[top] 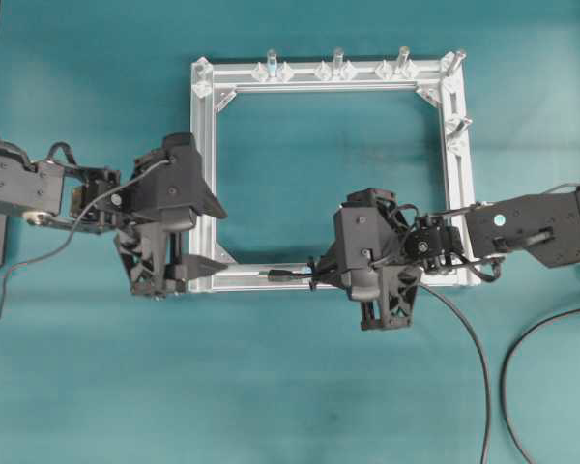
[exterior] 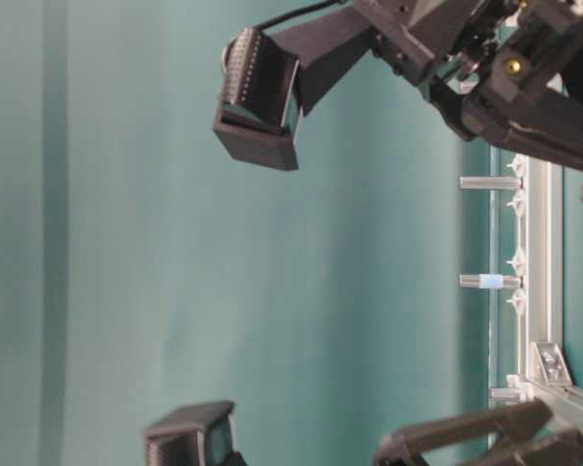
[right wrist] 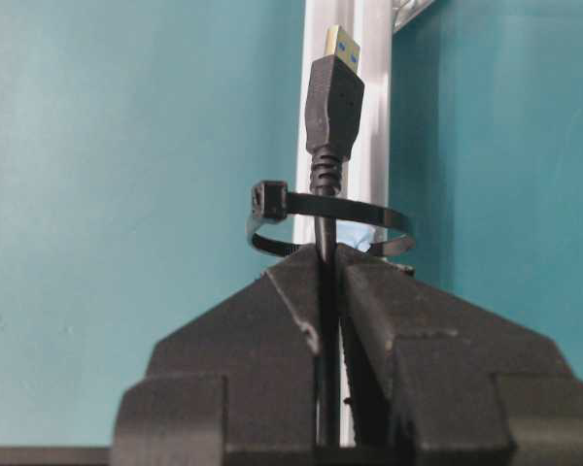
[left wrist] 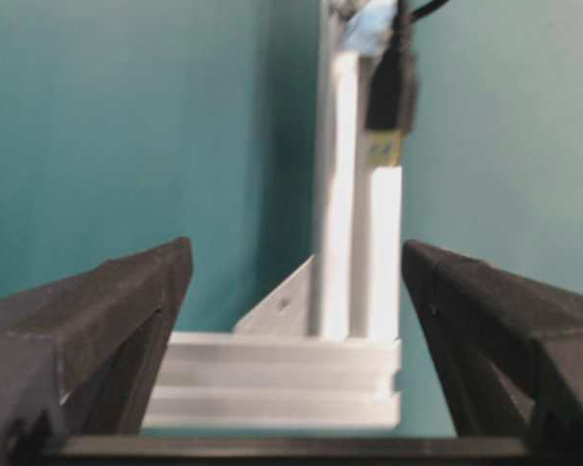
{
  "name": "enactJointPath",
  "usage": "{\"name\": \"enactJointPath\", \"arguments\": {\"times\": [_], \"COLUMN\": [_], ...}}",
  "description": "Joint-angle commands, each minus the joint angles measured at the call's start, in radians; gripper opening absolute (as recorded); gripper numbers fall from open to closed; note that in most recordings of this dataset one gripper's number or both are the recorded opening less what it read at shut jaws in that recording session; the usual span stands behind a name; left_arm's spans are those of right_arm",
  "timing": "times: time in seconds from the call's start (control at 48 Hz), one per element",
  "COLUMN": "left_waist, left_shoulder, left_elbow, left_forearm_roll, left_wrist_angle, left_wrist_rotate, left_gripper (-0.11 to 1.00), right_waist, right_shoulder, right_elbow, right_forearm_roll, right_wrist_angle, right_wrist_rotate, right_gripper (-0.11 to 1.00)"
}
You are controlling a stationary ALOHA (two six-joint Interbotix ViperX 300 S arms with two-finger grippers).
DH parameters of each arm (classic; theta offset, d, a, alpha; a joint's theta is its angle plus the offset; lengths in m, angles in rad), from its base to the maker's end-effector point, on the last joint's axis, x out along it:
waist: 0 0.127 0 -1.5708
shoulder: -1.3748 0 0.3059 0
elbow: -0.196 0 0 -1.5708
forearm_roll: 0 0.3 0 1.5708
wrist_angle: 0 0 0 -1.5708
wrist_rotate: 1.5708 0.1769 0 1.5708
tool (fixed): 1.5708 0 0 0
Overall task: Insert the wire through the string loop located in the center.
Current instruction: 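Move the left gripper to the connector emerging left of the loop, then close the left gripper on the USB connector beside the loop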
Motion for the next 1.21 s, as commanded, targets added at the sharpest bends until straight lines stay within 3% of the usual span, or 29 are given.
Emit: {"name": "enactJointPath", "arguments": {"times": [0.0, 0.5, 1.187], "left_waist": [-0.02, -0.049, -0.061], "left_shoulder": [0.011, 0.229, 0.29], "left_elbow": [-0.054, -0.273, -0.236], "left_forearm_roll": [0.003, 0.003, 0.006], "left_wrist_angle": [-0.002, 0.005, 0.009], "left_wrist_rotate": [-0.002, 0.0, 0.0], "left_gripper": [0.91, 0.91, 0.9], "right_waist": [-0.002, -0.002, -0.002], "right_shoulder": [-0.012, -0.012, -0.012], "right_elbow": [-0.015, -0.015, -0.015], "right_forearm_roll": [0.003, 0.003, 0.003], "right_wrist_angle": [-0.006, -0.009, -0.006], "right_wrist_rotate": [-0.002, -0.002, -0.002], "right_gripper": [0.07, 0.07, 0.07]}}
